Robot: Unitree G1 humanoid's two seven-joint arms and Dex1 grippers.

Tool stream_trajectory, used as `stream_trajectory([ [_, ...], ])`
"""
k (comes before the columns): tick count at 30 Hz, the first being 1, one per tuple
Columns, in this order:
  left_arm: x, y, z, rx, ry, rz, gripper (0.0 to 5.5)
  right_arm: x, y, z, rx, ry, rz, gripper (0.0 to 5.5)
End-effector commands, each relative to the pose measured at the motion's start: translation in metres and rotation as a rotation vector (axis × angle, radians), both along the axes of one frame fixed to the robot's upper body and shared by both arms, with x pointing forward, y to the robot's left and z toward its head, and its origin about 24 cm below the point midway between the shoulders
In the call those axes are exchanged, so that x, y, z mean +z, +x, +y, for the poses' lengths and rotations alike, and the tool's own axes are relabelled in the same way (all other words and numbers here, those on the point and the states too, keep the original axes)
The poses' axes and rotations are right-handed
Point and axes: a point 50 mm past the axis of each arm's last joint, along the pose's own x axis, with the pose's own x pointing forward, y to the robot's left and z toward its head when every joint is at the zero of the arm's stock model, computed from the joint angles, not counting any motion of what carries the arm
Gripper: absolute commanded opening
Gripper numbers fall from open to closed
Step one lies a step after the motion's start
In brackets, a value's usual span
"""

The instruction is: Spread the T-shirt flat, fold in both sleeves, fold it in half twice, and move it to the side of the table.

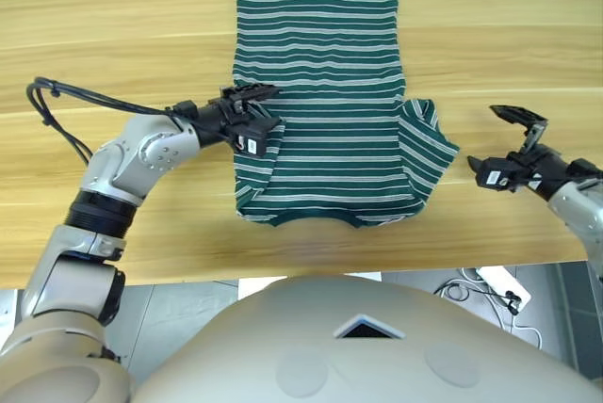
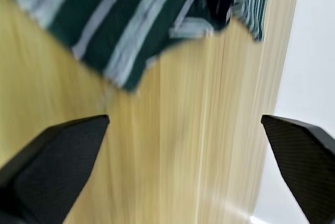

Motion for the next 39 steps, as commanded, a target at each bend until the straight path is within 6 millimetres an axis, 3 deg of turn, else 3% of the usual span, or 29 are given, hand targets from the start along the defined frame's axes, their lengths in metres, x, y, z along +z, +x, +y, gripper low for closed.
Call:
stream_trajectory([
  [1,0.001,-0.001,0.003,0.005,0.006,-0.008,2.88,-0.017,-0.012,0.007,0.038,0.009,0.118,5.4],
  [12,-0.001,0.002,0.003,0.005,0.012,-0.012,2.91,-0.023,-0.005,-0.001,0.004,-0.001,0.124,3.68],
  [18,-0.002,0.002,0.002,0.0,0.009,-0.018,2.91,-0.025,-0.001,-0.002,0.003,0.005,0.113,2.45],
  [29,-0.001,0.0,0.001,-0.005,0.005,-0.021,2.91,-0.027,-0.002,0.01,0.052,0.037,0.118,0.38],
  [32,-0.001,0.0,0.001,-0.005,0.005,-0.022,2.91,-0.027,-0.001,0.011,0.053,0.039,0.117,0.01],
  [39,-0.001,0.0,0.001,-0.006,0.0,-0.026,2.91,-0.015,0.004,0.014,0.049,0.084,0.045,0.01],
])
